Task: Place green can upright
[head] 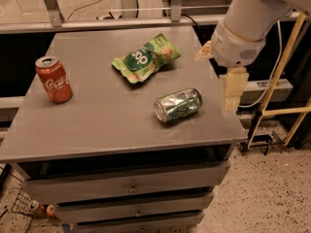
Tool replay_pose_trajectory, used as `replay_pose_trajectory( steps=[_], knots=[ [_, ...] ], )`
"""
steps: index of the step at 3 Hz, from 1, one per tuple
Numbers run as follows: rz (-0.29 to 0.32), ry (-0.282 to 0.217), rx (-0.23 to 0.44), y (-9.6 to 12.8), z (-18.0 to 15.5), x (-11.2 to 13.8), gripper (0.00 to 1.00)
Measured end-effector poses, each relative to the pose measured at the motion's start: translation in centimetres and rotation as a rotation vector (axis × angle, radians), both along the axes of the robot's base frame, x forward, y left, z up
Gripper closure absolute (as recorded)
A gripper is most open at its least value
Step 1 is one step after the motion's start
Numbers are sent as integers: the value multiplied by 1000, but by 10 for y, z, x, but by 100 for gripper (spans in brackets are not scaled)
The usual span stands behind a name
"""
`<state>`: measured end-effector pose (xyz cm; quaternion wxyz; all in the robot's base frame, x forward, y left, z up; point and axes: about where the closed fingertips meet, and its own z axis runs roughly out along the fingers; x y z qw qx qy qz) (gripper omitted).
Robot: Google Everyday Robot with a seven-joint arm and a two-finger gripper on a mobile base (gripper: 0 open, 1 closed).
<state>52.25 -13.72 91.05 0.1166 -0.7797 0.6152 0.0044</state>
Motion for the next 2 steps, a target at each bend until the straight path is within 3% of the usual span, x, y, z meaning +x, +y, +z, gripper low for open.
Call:
replay_pose_trajectory(
  steps=[2],
  knots=[
    [101, 53, -41, 30, -46, 3, 0]
  ],
)
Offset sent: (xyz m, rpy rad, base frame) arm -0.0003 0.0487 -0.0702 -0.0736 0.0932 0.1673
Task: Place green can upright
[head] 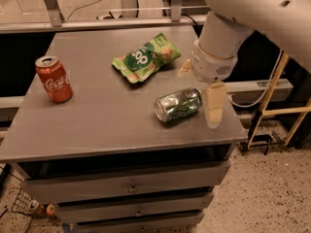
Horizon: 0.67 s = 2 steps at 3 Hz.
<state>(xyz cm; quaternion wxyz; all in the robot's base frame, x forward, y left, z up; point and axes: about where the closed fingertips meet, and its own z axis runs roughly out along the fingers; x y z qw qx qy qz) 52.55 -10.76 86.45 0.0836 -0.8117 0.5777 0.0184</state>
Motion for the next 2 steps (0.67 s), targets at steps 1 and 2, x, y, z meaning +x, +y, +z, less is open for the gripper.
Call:
replay_pose_trajectory(
  steps=[1, 2],
  knots=[
    [43, 4, -18, 15, -9, 1, 0],
    [76, 14, -37, 26, -17, 3, 0]
  ],
)
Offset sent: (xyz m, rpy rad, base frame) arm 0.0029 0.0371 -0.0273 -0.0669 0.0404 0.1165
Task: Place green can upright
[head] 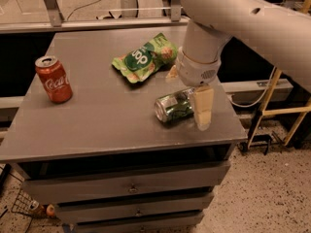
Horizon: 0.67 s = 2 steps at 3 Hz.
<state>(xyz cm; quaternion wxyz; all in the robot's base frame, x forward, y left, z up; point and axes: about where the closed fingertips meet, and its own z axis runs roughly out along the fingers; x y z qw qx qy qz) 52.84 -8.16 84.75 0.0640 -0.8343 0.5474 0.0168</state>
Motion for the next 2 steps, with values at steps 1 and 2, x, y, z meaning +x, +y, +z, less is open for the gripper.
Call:
replay_pose_trajectory(
  steps=[1, 2],
  knots=[
    [7, 17, -11, 1, -8, 4, 0],
    [5, 24, -18, -3, -13, 9, 16]
  ],
)
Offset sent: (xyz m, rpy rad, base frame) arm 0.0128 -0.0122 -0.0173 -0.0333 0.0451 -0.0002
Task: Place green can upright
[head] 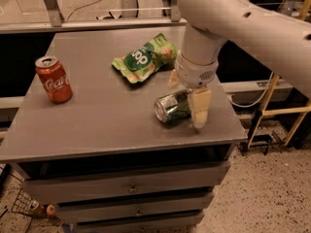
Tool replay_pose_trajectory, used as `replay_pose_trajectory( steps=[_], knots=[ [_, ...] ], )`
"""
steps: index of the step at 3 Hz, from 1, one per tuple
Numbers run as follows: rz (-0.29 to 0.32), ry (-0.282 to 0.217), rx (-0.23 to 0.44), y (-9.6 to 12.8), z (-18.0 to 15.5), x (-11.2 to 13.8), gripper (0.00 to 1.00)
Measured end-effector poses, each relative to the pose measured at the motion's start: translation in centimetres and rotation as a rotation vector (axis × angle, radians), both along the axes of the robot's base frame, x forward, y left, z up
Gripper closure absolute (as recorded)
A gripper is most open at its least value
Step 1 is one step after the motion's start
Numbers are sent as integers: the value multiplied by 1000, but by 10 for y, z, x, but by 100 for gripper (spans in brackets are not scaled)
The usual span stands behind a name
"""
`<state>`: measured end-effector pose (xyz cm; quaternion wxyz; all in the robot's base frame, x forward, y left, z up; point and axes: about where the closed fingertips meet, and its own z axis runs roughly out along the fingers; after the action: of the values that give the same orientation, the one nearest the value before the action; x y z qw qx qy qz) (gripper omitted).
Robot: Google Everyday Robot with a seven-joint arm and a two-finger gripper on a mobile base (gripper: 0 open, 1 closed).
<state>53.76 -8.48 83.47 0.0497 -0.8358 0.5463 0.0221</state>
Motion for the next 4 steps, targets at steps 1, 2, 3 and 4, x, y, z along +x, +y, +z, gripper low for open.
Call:
replay_pose_trajectory(
  steps=[1, 2, 3, 4],
  knots=[
    [-3, 13, 0, -7, -4, 2, 40],
    [-3, 16, 2, -12, -3, 5, 63],
    [7, -49, 4, -16, 16, 14, 94],
    [23, -104, 8, -19, 35, 23, 100]
  ],
)
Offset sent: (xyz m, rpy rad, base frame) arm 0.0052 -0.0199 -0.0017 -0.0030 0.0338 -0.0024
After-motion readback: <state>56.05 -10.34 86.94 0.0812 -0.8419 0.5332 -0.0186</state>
